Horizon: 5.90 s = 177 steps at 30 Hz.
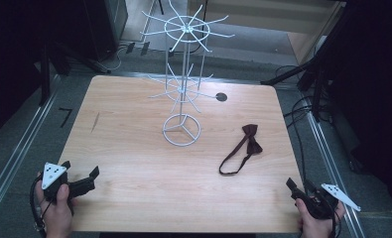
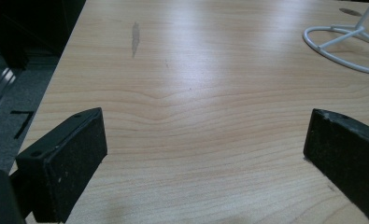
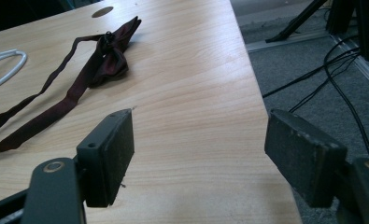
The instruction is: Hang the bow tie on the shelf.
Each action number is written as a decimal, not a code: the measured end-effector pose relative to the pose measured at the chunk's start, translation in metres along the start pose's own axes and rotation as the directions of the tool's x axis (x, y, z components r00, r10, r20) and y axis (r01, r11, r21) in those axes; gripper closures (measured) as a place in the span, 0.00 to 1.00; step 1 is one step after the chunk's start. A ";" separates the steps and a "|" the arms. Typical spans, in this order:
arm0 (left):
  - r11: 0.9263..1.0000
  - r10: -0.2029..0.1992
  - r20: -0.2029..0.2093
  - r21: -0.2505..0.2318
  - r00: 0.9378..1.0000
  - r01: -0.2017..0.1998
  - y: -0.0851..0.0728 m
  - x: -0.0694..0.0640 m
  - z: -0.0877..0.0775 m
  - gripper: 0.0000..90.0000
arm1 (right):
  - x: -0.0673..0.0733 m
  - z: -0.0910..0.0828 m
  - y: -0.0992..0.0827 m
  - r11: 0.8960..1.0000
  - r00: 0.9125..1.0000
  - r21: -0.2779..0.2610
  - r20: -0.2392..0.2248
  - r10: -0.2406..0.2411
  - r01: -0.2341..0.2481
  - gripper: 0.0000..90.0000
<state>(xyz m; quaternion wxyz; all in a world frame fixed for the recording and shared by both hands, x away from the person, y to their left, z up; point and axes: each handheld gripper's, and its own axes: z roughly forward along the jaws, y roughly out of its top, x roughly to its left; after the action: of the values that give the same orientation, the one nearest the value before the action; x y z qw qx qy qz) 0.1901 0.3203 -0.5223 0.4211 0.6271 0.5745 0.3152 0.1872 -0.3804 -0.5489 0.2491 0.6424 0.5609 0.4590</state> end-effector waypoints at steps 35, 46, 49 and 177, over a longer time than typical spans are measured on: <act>1.000 0.007 0.006 0.003 1.000 -0.007 0.000 0.000 0.000 0.00 | 0.084 0.050 0.045 0.978 0.983 0.117 -0.081 -0.162 0.171 0.20; 1.000 0.004 0.006 0.002 1.000 -0.004 0.000 0.000 0.000 0.00 | 0.097 0.075 0.055 0.973 0.986 0.167 -0.086 -0.146 0.159 0.21; 1.000 0.004 0.006 0.001 1.000 -0.004 0.000 0.000 0.000 0.00 | 0.097 0.081 0.056 0.973 0.988 0.178 -0.079 -0.135 0.147 0.21; 1.000 0.000 0.011 0.010 1.000 0.000 0.000 0.001 0.000 0.00 | 0.193 0.070 0.095 0.971 0.948 -0.096 -0.212 -0.237 0.221 0.99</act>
<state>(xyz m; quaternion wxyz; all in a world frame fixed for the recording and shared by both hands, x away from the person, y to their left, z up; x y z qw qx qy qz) 0.1907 0.3211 -0.5223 0.4212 0.6308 0.5737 0.3092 0.2848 -0.2075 -0.4411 0.2592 0.5084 0.6393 0.5155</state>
